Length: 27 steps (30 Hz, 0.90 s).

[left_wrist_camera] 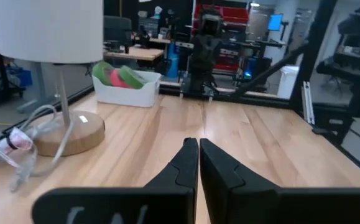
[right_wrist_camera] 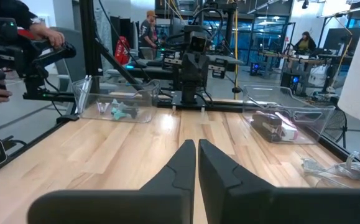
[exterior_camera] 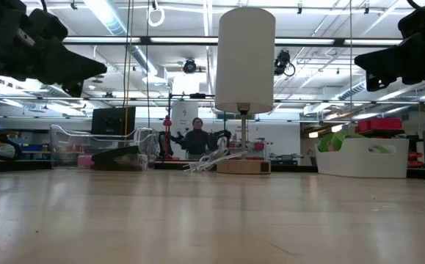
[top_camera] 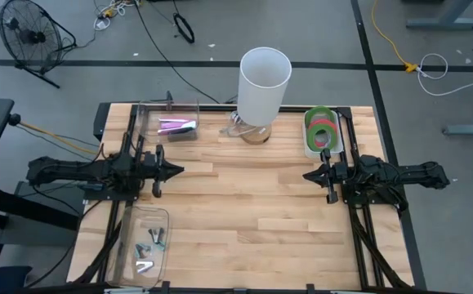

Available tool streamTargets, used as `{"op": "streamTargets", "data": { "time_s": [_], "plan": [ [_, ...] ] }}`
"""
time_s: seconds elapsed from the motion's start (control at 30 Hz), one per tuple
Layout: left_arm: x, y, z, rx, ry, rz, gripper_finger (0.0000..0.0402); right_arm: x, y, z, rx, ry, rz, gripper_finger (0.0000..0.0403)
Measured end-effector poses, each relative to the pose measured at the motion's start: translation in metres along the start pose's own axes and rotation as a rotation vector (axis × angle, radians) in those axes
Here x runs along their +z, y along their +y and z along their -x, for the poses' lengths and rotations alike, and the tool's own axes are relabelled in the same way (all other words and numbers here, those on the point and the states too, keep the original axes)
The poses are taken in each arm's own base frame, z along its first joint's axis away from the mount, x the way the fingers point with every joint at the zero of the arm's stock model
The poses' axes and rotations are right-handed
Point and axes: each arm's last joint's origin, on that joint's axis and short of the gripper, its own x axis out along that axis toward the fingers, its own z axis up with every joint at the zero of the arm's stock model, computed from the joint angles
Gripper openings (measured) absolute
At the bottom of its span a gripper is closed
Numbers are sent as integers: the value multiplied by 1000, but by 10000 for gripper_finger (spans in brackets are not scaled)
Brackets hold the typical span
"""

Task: Pick and place Stapler, Stapler remover, tape
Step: Return to Home Position

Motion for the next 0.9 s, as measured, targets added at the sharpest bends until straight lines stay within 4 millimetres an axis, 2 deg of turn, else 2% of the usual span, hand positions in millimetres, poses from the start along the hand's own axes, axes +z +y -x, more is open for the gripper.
{"op": "streamTargets", "data": {
  "time_s": [0.17,0.43,0.9],
  "plan": [
    [-5,0,5,-8,39,14,18,0,0,0,0,0,0,22],
    [2,0,11,-23,-42,-41,18,0,0,0,0,0,0,22],
    [3,0,11,-19,-52,-40,18,0,0,0,-1,0,0,22]
  ]
}}
